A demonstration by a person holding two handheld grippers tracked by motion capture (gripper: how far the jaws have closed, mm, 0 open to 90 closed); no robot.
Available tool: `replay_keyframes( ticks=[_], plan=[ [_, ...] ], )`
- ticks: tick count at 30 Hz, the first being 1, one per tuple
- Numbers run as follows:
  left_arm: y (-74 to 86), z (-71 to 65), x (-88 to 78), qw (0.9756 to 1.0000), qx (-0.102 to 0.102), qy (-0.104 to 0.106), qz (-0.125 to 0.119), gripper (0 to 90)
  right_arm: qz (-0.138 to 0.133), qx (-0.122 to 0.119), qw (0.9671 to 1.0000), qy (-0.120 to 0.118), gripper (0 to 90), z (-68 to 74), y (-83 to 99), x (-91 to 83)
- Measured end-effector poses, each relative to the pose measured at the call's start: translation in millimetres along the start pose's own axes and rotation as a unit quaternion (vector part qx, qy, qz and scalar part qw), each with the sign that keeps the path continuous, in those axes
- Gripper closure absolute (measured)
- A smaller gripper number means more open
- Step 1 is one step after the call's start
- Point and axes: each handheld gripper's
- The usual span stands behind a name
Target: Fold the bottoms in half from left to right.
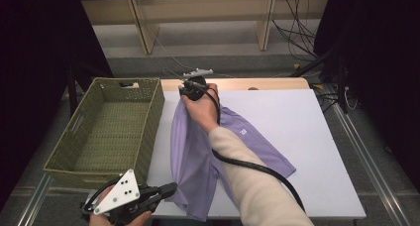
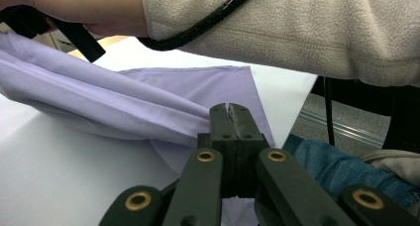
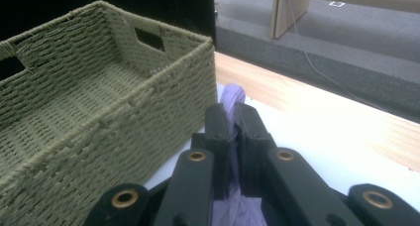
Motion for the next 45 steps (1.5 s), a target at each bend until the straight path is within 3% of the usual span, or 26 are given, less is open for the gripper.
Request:
replay_keyframes(
  ticks=[13,27,45],
  plan=[
    [-9.4,0.4,29.7,0.9996,0.007,0.025,0.004,89.3,0.014,0.016,0.9998,-0.006,85.6,-24.8,12.7,-1.9],
    [-22.2,-1.4,60.5,0.9987,0.021,0.045,0.014,89.3,0.027,0.038,0.9989,0.007,85.4,-57.0,29.0,-11.1],
    [-23.2,2.3,86.3,0.9978,0.021,0.057,0.025,89.3,0.029,0.043,0.9981,0.033,85.4,-76.1,44.5,-12.4]
  ],
)
Point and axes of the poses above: each handheld gripper's, and its own axes: x roughly forward along the jaws, y roughly out of its underside, z roughly to its left, and after that the axes turned 9 degrees about -x, right-handed
